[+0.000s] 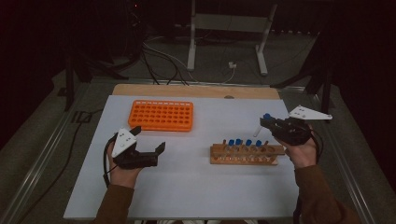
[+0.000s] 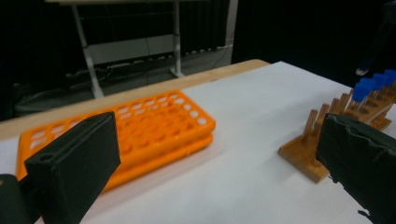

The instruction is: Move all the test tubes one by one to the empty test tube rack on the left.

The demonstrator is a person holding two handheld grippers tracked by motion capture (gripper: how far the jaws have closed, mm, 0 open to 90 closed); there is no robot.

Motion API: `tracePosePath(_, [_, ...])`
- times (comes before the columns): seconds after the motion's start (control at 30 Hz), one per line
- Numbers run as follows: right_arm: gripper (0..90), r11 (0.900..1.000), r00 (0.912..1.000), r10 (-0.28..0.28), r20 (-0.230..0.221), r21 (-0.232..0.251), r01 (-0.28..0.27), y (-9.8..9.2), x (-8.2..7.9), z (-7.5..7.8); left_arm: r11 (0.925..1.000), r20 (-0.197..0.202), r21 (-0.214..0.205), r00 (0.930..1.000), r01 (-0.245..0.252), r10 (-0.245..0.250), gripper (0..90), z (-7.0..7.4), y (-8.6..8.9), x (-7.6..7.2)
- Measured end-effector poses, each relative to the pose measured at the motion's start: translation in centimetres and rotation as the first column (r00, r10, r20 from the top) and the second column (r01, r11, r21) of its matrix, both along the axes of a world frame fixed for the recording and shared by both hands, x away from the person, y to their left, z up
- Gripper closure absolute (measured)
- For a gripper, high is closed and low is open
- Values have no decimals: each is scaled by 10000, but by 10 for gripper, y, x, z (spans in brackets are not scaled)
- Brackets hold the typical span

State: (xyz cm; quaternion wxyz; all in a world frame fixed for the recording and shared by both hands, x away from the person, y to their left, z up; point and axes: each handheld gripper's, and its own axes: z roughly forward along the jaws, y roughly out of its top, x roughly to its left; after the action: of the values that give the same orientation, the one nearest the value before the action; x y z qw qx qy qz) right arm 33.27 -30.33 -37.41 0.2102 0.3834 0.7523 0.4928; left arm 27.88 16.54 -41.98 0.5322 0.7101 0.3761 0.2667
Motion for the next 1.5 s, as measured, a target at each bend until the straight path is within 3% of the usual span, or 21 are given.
tracePosePath(0.1, [770, 9999, 9999, 140, -6, 32, -140, 9, 6, 2, 9998, 59, -17, 9998, 185, -185, 9, 10, -14, 13])
tracePosePath(0.27, [770, 9989, 9991, 431, 18, 189, -431, 28, 11, 8, 9981, 4, 8, 9981, 614, -614, 14, 14, -39, 28])
tracePosePath(0.53, [770, 9941, 9952, 976, -42, 489, -972, 62, 20, 11, 9931, -192, 55, 9930, 1170, -1168, 14, 17, -76, 40])
tracePosePath(0.67, [770, 9908, 9923, 1227, -154, 602, -1216, 77, 23, 11, 9884, -281, 85, 9881, 1514, -1511, 55, 18, -93, 43])
tracePosePath(0.83, [770, 9864, 9882, 1510, -262, 699, -1488, 91, 24, 11, 9774, -309, 456, 9782, 2066, -2053, 111, 17, -115, 44])
tracePosePath(0.93, [770, 9817, 9836, 1775, -324, 763, -1747, 101, 23, 10, 9709, -470, 473, 9714, 2349, -2327, 173, 15, -124, 47])
tracePosePath(1.17, [770, 9722, 9718, 2301, -508, 570, -2272, 120, 18, 6, 9662, -666, 366, 9653, 2552, -2524, 417, 9, -137, 53])
tracePosePath(1.23, [770, 9706, 9701, 2376, -497, 528, -2350, 123, 18, 6, 9647, -670, 314, 9636, 2614, -2589, 488, 9, -138, 53])
tracePosePath(1.27, [770, 9699, 9694, 2405, -495, 517, -2380, 124, 17, 5, 9607, -697, 247, 9592, 2763, -2741, 530, 9, -139, 53])
tracePosePath(1.5, [770, 9655, 9647, 2591, -479, 405, -2573, 130, 15, 4, 9553, -541, 119, 9541, 2954, -2944, 717, 10, -137, 53])
